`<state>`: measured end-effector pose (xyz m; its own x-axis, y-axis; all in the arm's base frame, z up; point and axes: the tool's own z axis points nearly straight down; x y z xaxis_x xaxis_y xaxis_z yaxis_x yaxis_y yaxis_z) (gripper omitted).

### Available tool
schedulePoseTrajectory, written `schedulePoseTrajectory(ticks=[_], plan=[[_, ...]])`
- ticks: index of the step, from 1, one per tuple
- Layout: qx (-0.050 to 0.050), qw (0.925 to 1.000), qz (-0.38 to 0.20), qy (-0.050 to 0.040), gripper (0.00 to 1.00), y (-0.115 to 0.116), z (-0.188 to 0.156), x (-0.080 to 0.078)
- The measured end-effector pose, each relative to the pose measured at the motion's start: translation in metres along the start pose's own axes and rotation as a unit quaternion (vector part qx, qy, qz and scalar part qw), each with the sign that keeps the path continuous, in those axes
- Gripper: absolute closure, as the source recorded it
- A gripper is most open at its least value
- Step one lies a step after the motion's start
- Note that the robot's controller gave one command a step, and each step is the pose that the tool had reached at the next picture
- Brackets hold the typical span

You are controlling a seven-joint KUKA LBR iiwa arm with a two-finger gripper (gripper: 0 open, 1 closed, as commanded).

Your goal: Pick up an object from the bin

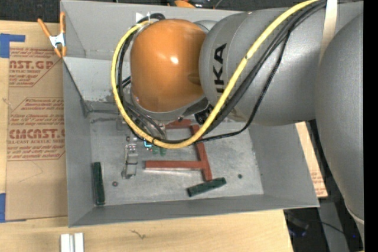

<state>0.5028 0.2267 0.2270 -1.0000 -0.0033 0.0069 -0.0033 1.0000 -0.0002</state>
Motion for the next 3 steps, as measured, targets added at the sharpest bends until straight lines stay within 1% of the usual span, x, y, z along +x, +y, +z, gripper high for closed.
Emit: schedulePoseTrajectory(ticks=[1, 2, 3], plan=[[0.001, 0.9915, 0.13, -0.0013, 0.0, -0.087, 0.074, 0.024], [0.001, 0.9993, 0.038, -0.0011, 0.0, -0.133, 0.161, 0.003], [-0.001, 0.9993, 0.038, -0.0025, 1.0, -0.13, 0.158, 0.002]])
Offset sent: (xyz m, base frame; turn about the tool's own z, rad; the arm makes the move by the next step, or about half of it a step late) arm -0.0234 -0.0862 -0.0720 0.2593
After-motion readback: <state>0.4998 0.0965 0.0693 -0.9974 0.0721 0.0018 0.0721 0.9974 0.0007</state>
